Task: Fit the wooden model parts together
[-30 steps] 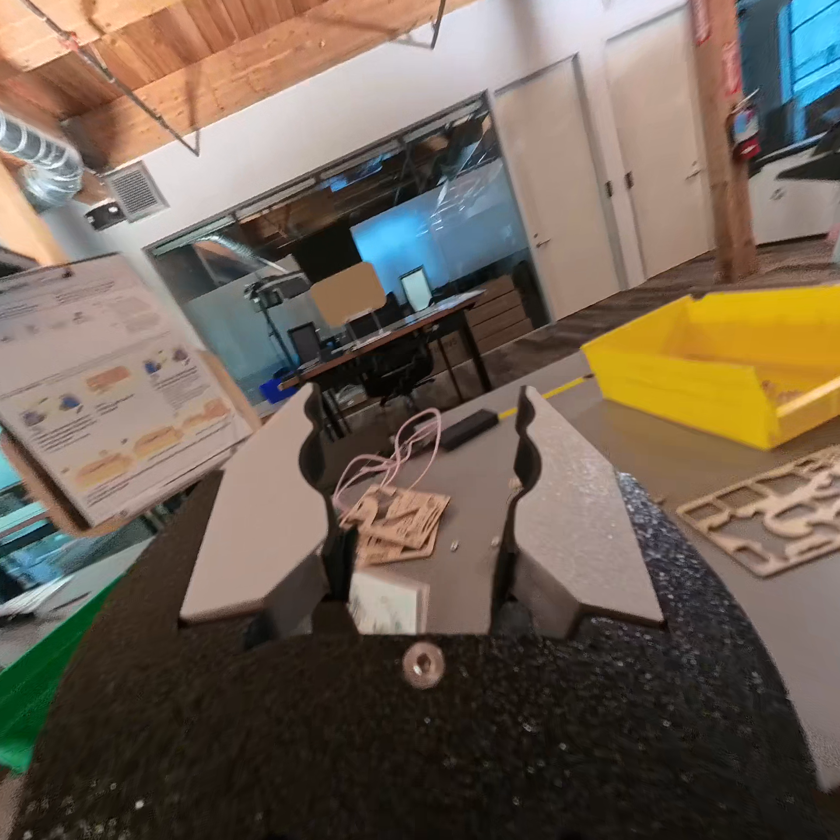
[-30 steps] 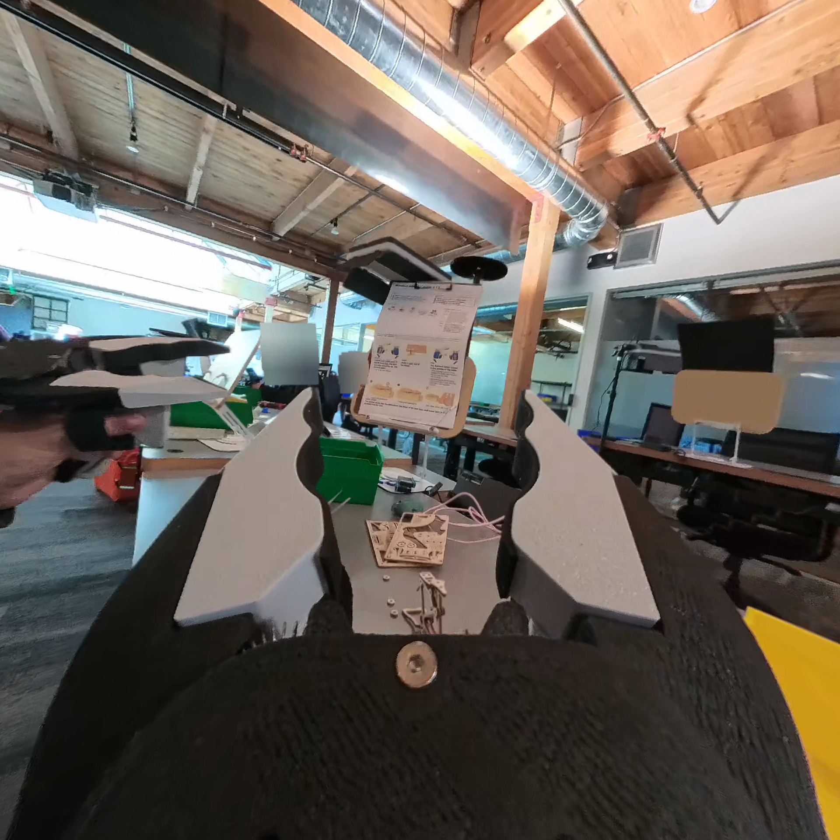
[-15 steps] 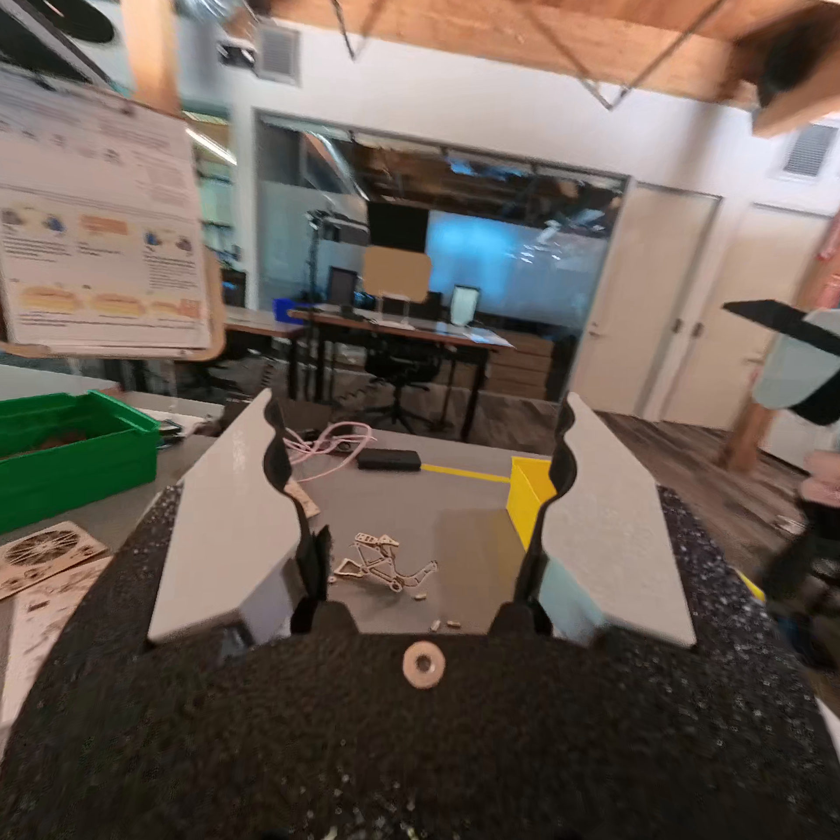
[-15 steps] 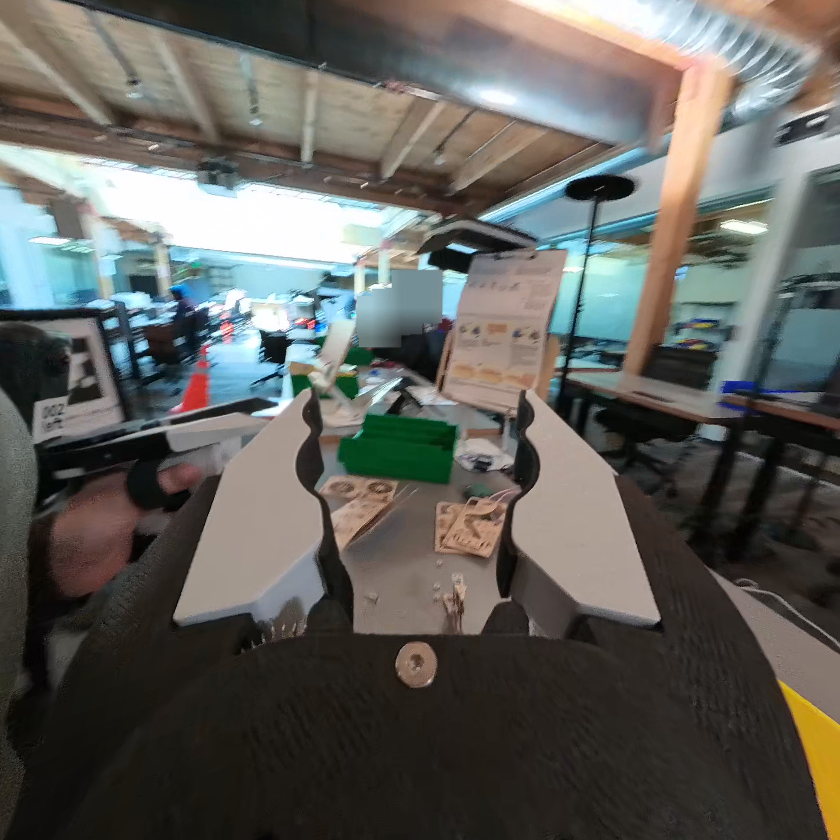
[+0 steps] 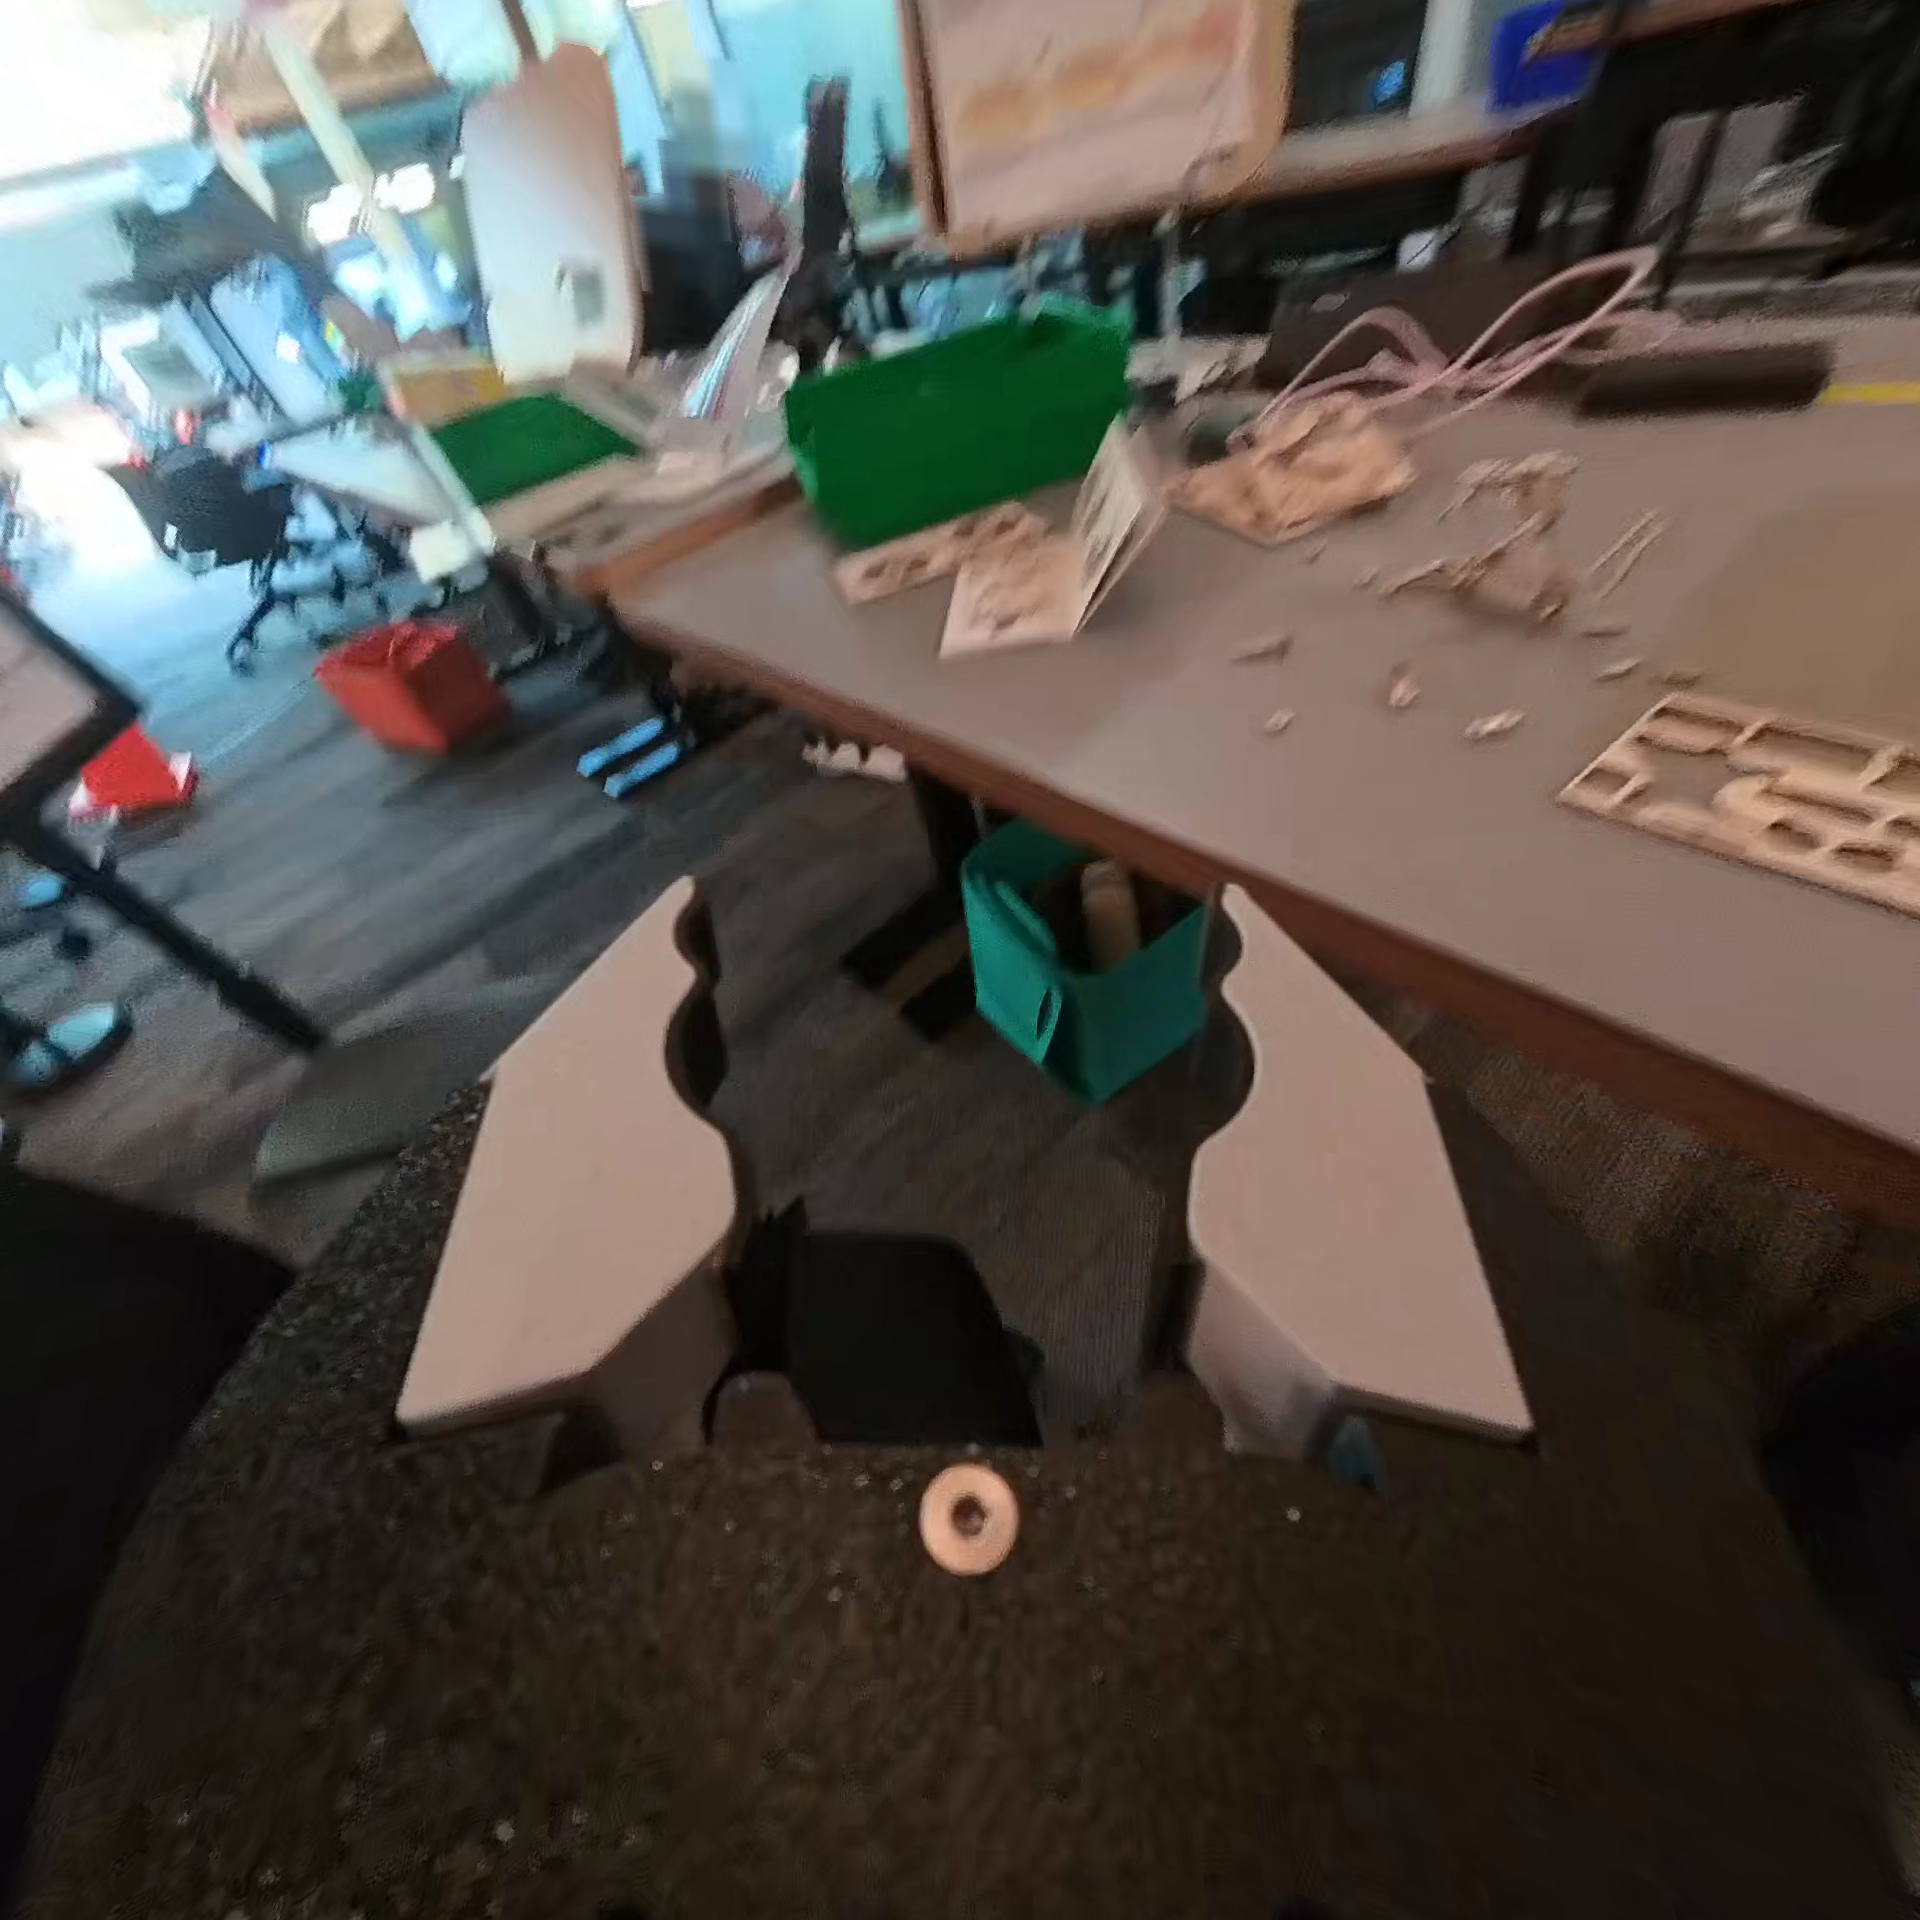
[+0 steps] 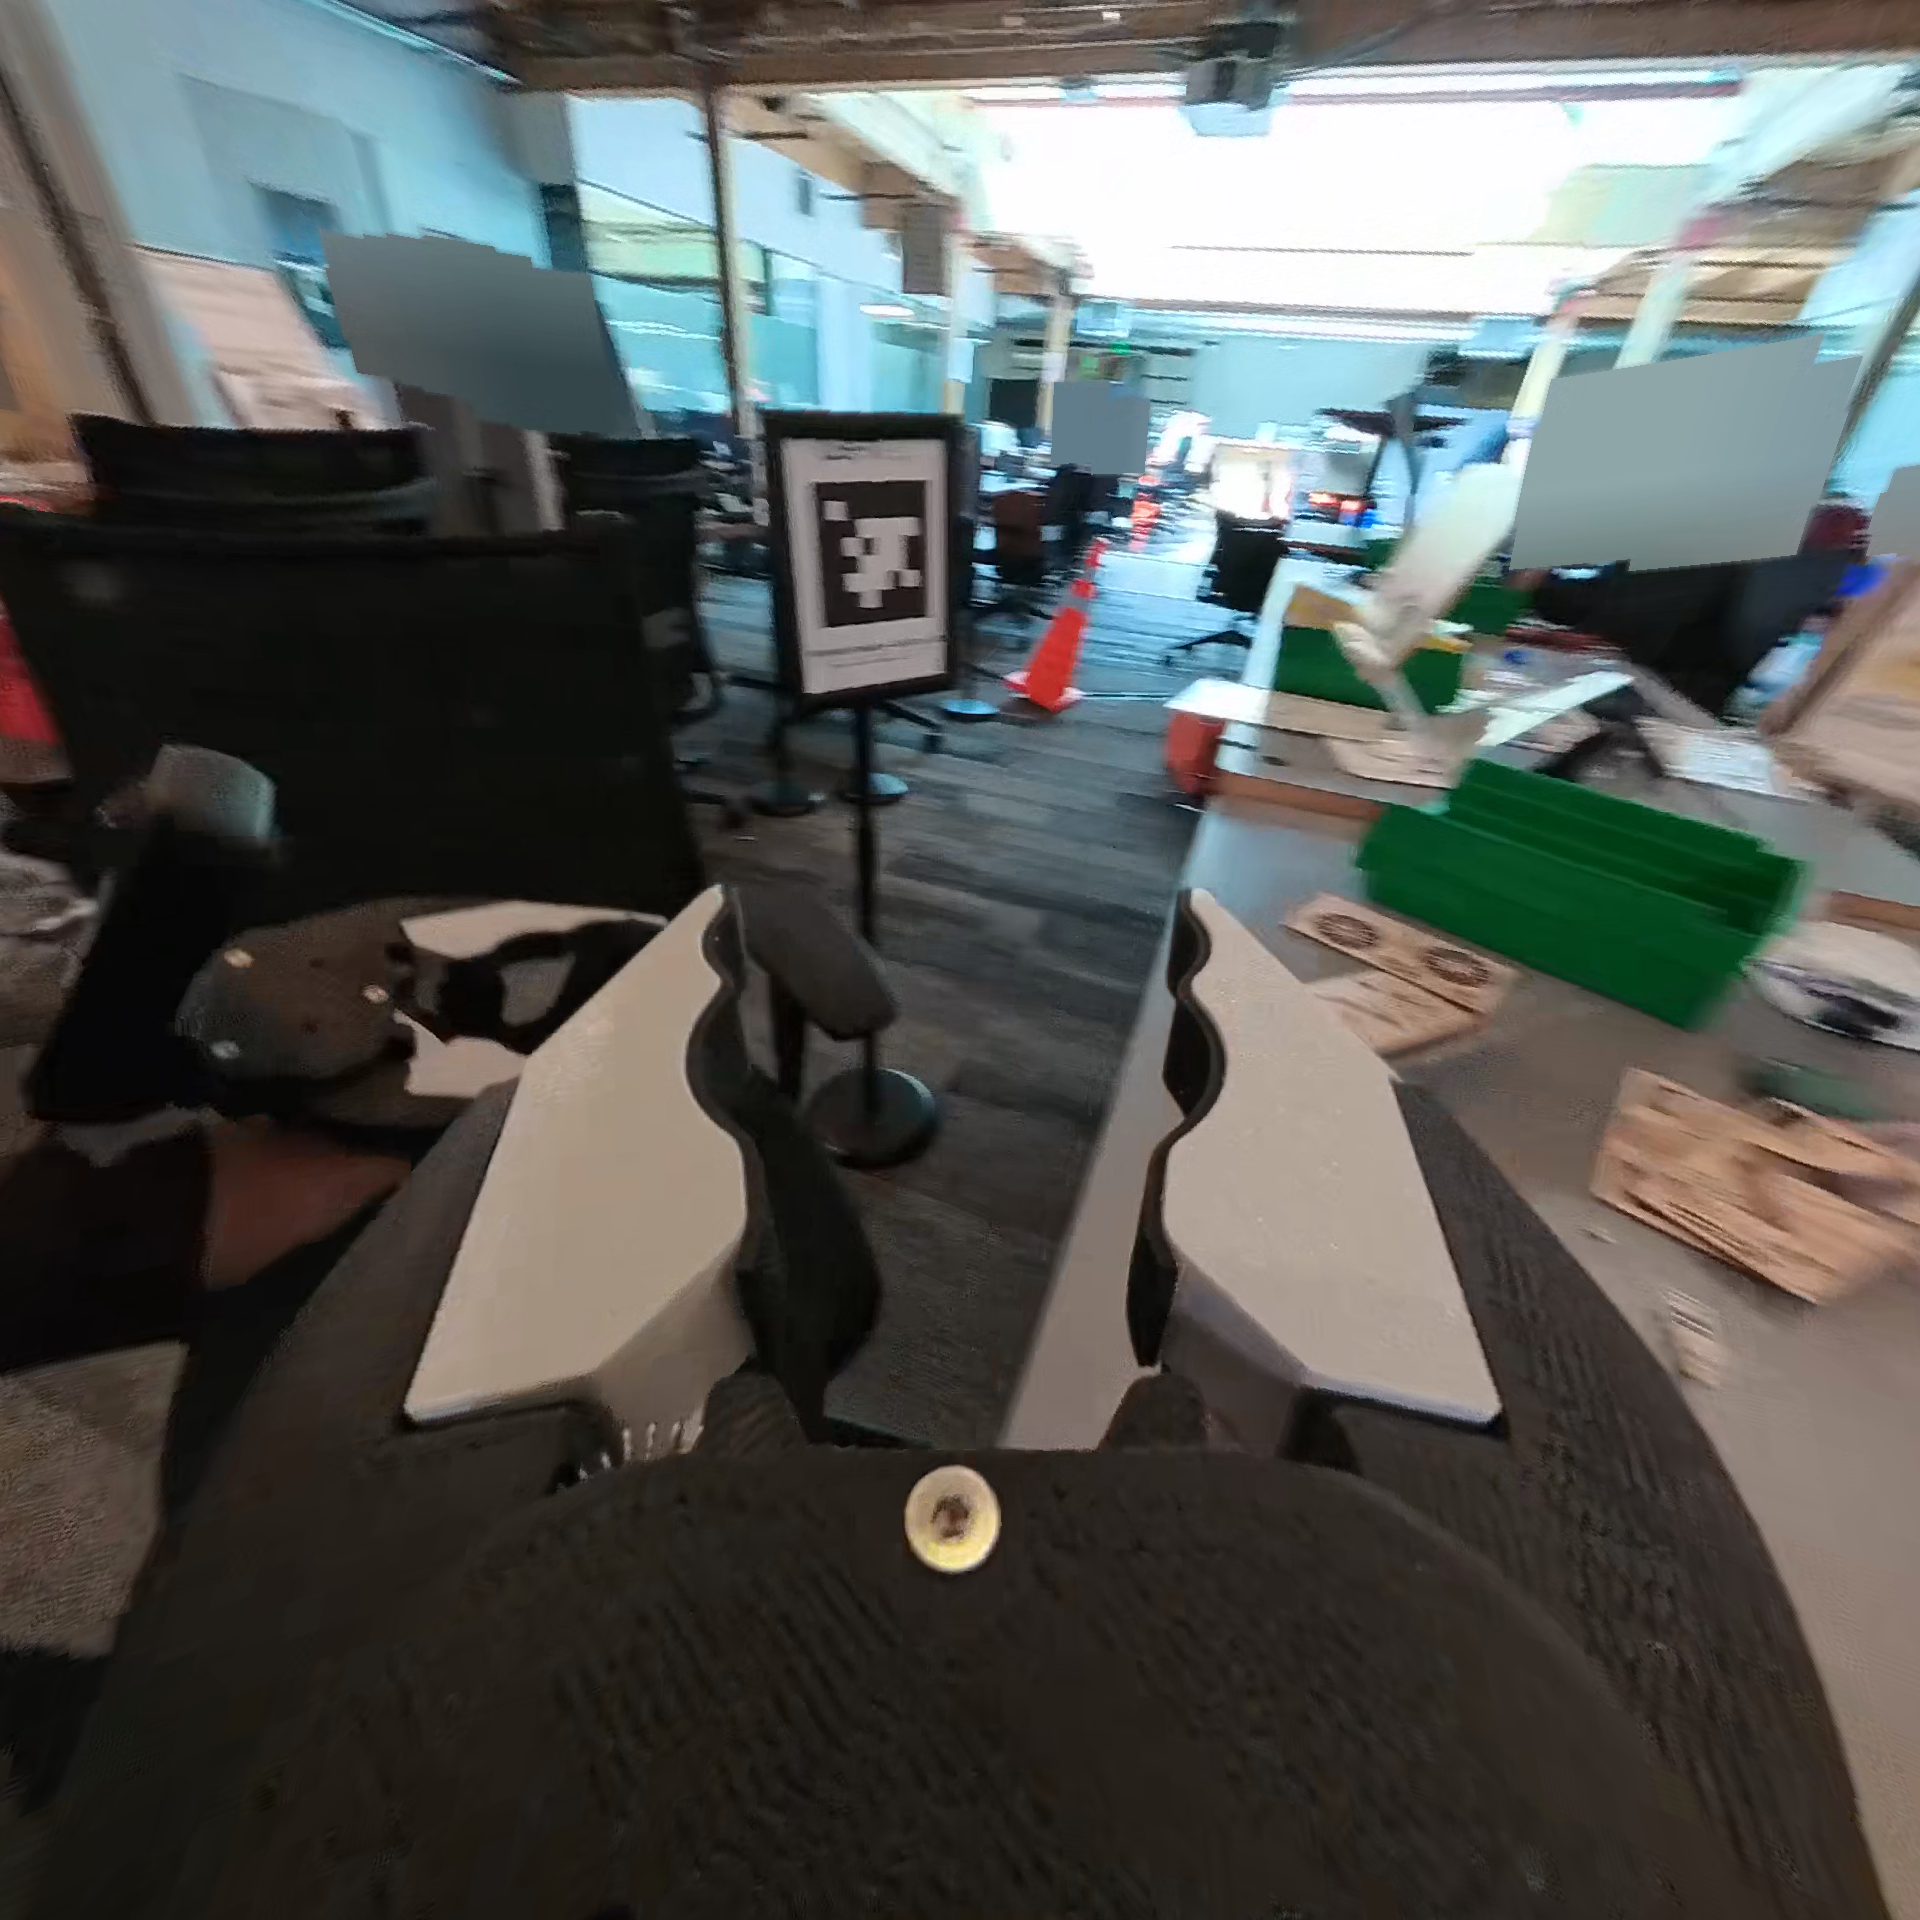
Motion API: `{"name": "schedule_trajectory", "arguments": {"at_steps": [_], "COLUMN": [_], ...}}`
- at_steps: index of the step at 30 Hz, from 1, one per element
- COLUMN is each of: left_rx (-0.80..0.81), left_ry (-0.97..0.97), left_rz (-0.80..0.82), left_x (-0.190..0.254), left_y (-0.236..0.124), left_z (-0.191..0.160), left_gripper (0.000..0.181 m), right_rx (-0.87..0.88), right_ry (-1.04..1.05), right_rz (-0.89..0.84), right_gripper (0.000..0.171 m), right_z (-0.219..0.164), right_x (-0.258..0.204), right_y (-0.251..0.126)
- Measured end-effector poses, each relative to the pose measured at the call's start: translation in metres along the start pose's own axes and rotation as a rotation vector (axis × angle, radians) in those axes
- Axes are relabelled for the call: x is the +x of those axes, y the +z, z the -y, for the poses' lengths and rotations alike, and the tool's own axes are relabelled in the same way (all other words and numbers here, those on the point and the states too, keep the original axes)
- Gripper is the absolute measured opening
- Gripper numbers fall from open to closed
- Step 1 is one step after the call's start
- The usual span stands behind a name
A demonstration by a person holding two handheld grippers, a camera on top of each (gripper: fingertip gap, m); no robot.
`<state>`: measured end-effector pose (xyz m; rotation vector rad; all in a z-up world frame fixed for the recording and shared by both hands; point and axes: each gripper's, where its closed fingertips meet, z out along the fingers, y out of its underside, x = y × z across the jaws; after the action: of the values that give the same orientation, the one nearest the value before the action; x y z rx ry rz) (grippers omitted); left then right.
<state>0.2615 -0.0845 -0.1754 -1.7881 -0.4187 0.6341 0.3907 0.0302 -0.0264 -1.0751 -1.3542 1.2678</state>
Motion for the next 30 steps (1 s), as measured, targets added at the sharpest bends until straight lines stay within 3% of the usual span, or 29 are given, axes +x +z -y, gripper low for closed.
{"name": "schedule_trajectory", "arguments": {"at_steps": [6,9,12,17,21,25,30], "left_rx": [-0.13,-0.035,-0.04,0.108,0.209,0.227,0.204], "left_ry": [-0.174,-0.122,-0.025,-0.074,-0.1,0.013,0.047], "left_rz": [0.161,0.103,0.139,0.298,0.347,0.339,0.272], "left_x": [-0.073,-0.089,-0.113,-0.163,-0.167,-0.171,-0.153], "left_y": [0.0,0.011,0.024,0.046,0.072,0.093,0.111], "left_z": [-0.108,-0.133,-0.176,-0.22,-0.252,-0.287,-0.335], "left_gripper": [0.09,0.074,0.073,0.074,0.074,0.065,0.061], "right_rx": [0.113,0.044,-0.053,-0.189,-0.266,-0.286,-0.313], "right_ry": [0.126,0.177,0.317,0.381,0.394,0.438,0.502], "right_rz": [0.12,0.145,0.135,-0.09,-0.227,-0.306,-0.498], "right_gripper": [0.08,0.073,0.073,0.073,0.073,0.073,0.069], "right_z": [-0.056,-0.128,-0.212,-0.366,-0.501,-0.622,-0.753], "right_x": [-0.073,-0.098,-0.097,-0.057,-0.043,-0.004,0.097], "right_y": [0.137,0.205,0.246,0.254,0.251,0.253,0.22]}}
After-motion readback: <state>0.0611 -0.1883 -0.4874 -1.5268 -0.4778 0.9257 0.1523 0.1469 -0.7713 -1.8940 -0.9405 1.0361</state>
